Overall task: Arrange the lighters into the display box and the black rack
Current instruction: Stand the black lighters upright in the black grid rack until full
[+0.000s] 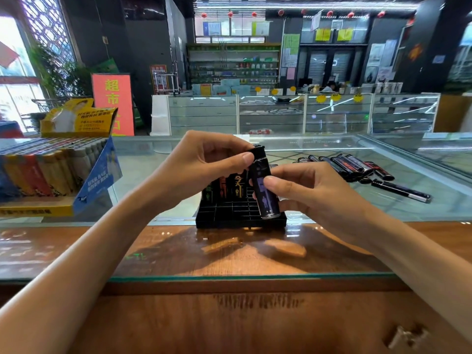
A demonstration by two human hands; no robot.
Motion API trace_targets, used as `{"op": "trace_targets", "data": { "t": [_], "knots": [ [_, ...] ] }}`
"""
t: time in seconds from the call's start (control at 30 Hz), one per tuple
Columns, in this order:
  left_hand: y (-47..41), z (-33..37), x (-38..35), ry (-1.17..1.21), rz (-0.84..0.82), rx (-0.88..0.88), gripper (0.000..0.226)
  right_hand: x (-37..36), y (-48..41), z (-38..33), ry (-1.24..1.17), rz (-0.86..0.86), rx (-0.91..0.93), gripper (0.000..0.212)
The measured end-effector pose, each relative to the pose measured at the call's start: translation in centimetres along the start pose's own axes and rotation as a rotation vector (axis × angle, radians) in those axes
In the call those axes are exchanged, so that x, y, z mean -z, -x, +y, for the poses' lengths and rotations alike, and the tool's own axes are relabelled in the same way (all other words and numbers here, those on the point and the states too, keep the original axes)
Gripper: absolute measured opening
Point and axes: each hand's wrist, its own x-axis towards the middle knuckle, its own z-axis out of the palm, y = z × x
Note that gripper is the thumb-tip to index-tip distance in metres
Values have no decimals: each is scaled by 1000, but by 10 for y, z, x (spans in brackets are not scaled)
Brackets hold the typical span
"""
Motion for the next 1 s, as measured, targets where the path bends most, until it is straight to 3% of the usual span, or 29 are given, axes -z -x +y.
{"op": "trace_targets", "data": {
  "t": [0.23,0.57,0.8,1.0],
  "knots": [
    [0,0,2,-20,-11,1,17,5,0,-1,-91,-98,-44,40],
    [-1,-4,8,-40,0,-5,18,9,0,1,-54,-88,-59,38],
    [-16,3,27,-190,234,-53,15,43,4,1,175,209,-54,31],
    [-45,16,23,-370,230,-124,20,84,22,12,465,245,-88,19]
  ]
}}
